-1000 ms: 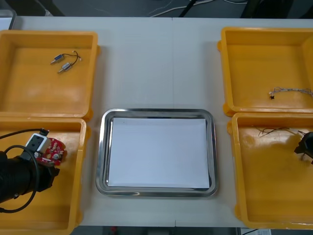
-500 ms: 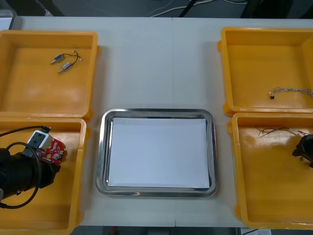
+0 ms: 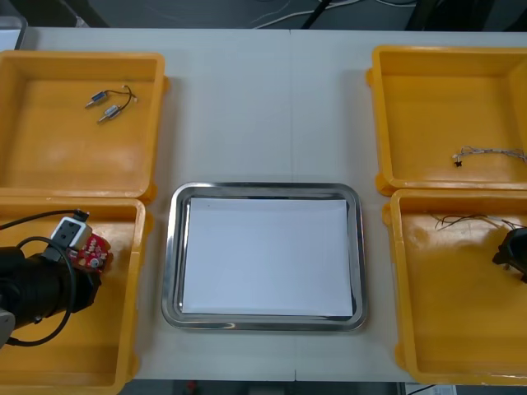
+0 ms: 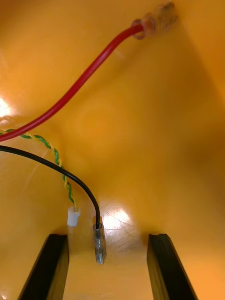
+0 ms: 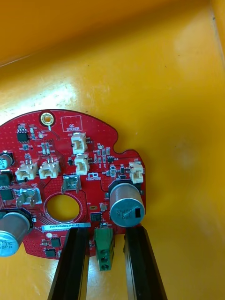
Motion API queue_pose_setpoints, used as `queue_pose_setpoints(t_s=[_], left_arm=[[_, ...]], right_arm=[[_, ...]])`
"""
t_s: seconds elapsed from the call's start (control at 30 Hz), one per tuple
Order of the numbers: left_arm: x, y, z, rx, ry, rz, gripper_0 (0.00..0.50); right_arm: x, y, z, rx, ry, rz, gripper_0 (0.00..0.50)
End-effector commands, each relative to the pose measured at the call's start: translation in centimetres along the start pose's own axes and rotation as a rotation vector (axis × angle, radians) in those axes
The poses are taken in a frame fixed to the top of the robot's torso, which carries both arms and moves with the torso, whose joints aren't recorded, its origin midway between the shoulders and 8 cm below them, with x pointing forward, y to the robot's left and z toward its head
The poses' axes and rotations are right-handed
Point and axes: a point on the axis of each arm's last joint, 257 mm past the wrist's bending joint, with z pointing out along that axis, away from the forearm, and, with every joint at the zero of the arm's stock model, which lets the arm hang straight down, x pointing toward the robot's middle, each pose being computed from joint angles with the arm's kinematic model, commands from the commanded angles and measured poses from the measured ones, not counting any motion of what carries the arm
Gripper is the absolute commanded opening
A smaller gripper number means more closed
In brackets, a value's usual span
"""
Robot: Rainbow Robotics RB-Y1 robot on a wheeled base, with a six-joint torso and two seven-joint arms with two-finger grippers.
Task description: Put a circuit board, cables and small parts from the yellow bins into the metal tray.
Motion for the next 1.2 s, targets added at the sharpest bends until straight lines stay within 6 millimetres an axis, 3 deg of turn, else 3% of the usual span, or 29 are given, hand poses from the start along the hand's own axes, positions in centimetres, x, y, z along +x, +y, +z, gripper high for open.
queue_pose_setpoints(t_s=[0.03,0.07,0.1,0.17,0.43,0.77,1.2], left_arm=[[-1.0,-0.9,0.2,0.01,-0.026,0.074,0.132],[-1.1,-0.8,0.2,0.007,-0.028,0.076,0.095],[-0.9,-0.8,0.2,0.007,-0.025,0.075,0.032],[-0.8,-0.7,0.3,0.004,-0.022,0.077,0.0],[-0.8,-0.1,0.2,-0.013,-0.024,0.068,0.0],[-1.0,2.7,-1.2,-0.048,-0.026,0.023,0.0],[-2.7,3.0,-7.3,-0.023,0.033,-0.031,0.0]], right_arm=[[1.0,-0.5,0.8,0.012,0.007,-0.023,0.196],[1.0,-0.4,0.8,0.01,0.005,-0.023,0.086],[0.9,-0.4,0.8,0.009,0.003,-0.022,0.037],[0.8,-0.3,0.8,0.006,-0.001,-0.022,0.0],[0.3,0.0,0.2,-0.014,-0.011,-0.017,0.0],[0.1,0.0,-3.5,0.003,-0.007,-0.033,0.0],[1.8,0.4,-7.6,0.024,0.024,-0.079,0.0]])
